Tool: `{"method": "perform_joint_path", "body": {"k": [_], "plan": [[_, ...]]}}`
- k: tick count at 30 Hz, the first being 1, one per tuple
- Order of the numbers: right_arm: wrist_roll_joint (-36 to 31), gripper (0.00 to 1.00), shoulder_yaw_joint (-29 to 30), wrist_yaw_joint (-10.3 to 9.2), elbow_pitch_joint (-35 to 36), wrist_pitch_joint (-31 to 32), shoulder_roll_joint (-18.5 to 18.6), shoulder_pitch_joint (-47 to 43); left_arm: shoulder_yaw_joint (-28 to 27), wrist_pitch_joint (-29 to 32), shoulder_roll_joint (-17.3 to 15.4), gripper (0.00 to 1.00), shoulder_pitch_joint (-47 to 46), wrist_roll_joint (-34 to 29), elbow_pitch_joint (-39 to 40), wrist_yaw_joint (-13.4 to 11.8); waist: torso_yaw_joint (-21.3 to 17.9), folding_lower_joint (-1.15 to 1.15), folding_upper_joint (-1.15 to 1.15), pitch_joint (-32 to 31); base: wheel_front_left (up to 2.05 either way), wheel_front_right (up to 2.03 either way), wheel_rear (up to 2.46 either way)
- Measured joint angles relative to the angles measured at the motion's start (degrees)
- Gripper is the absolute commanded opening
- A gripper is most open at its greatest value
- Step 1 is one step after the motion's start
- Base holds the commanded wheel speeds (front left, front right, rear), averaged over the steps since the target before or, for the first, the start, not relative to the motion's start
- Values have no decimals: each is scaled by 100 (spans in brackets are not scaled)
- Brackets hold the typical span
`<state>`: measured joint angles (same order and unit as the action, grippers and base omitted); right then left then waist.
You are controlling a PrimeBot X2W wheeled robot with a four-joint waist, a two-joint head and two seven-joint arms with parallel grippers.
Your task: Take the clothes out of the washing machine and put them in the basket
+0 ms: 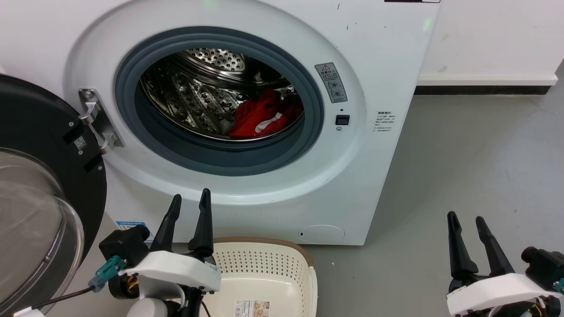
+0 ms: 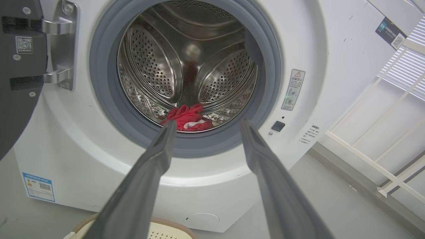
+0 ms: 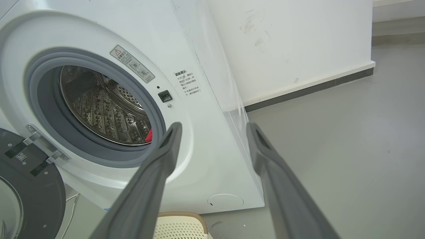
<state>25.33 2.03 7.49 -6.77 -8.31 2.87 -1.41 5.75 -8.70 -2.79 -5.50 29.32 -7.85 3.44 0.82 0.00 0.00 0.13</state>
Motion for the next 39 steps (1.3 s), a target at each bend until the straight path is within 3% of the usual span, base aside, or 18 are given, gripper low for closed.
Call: {"method": "perform_joint_path", "body": {"k": [39], "plan": [[-2138,100,5,1,141,-379,1,-214,236,-521,-5,100,-39,-1971,-190,-146,104,0,0,-26,0,0,0]]}}
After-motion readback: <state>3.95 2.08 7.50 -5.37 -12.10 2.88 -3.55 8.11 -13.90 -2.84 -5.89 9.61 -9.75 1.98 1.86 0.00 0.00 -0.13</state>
